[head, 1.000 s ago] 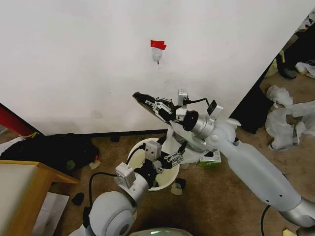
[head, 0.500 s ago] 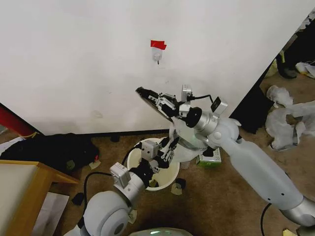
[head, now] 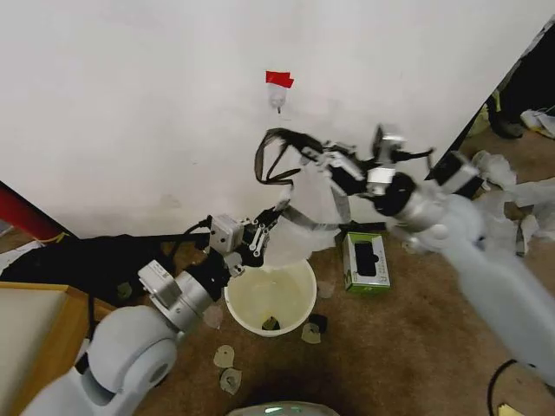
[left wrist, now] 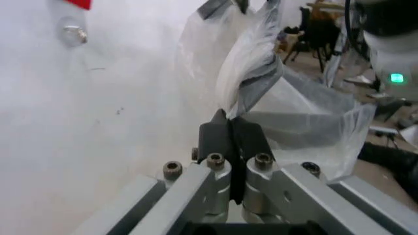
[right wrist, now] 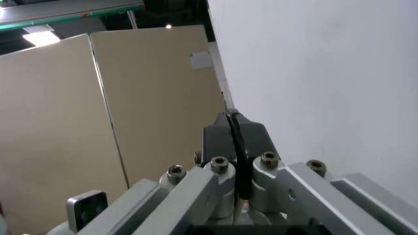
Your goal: Place the garbage bag over the trash bin.
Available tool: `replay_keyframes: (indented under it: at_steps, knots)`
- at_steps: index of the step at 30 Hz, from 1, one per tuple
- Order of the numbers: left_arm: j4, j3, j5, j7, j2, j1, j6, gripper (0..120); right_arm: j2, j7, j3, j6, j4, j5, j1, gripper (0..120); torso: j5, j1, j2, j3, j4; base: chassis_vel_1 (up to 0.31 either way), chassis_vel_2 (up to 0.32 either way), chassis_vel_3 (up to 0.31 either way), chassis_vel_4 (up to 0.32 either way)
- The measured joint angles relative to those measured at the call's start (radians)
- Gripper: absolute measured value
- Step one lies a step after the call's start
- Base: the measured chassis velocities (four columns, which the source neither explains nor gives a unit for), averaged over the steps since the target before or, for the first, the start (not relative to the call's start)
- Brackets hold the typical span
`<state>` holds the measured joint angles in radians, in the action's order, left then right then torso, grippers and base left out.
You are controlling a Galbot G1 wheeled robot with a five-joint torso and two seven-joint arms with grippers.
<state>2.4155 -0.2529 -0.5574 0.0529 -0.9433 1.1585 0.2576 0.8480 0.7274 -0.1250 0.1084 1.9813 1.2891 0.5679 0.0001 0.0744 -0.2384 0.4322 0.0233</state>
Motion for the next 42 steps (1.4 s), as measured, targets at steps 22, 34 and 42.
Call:
replay_keyframes:
  at_steps: [22, 34, 42]
  knots:
    - [0.087, 0.010, 0.049, 0.014, 0.093, 0.192, 0.031, 0, -0.149, -0.364, -0.290, -0.008, 0.224, -0.018, 0.355, 45, 0.0001, 0.000, 0.000, 0.000, -0.0004, 0.000, 0.000, 0.000, 0.000]
    - [0.086, 0.006, 0.061, 0.024, 0.085, 0.215, 0.032, 0, -0.215, -0.572, -0.368, 0.059, 0.310, 0.043, 0.375, 90, -0.0001, 0.000, 0.000, 0.000, -0.0003, 0.000, 0.000, 0.000, 0.000]
    - [0.085, 0.015, 0.073, 0.078, 0.070, 0.217, 0.023, 0, -0.375, -0.324, -0.434, 0.132, 0.237, 0.088, 0.428, 100, 0.0001, 0.000, 0.000, 0.000, 0.0000, 0.000, 0.000, 0.000, 0.000]
